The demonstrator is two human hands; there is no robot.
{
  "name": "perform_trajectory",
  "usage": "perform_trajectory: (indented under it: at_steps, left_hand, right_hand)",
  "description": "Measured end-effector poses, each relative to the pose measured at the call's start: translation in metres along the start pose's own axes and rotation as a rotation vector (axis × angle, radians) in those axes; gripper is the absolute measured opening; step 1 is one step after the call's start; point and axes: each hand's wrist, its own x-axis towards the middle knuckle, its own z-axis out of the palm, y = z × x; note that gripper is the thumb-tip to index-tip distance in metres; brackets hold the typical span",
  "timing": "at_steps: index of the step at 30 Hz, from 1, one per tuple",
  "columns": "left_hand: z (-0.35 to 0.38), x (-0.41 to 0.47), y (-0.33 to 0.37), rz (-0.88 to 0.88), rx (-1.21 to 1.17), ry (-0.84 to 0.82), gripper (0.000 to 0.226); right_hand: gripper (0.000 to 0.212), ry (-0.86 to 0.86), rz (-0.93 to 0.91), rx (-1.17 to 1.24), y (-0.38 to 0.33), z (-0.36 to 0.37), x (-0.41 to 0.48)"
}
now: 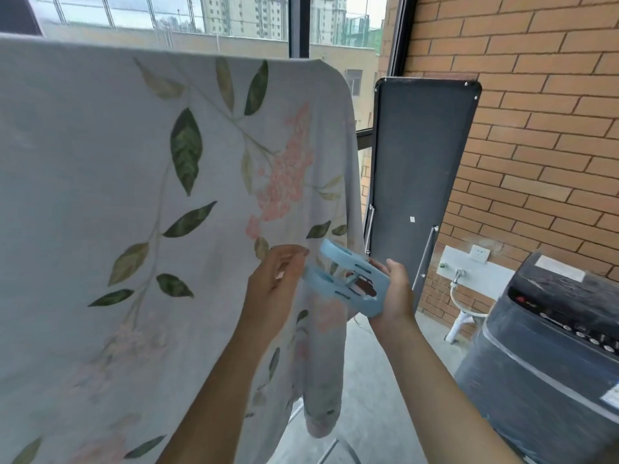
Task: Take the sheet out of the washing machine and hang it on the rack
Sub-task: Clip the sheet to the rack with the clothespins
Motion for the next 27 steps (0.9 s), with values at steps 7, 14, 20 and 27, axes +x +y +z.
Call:
perform_trajectory:
  at_steps: [7,14,20,27]
  left_hand:
    - [-0.018,0.107,0.082,0.706,0.756,0.303,0.019]
    - [-0.023,0.184,0.137,0.505,1.564,0.414,0.042]
    - [0.019,0.225,0.151,0.462,1.597,0.35,0.033]
    - [0.043,0.245,0.151,0.428,1.644,0.346,0.02]
  right_hand:
    - [0.033,-0.265,-0.118,-0.199,-0.065,0.038,0.072]
    - [0.055,-0.469,-0.286,-0.873,-0.127,0.068,0.162]
    - [0.026,-0.598,-0.159,-1.146,-0.152,0.078,0.22]
    - [0.025,-0.611,-0.344,-1.624,-0.189,0.069,0.25]
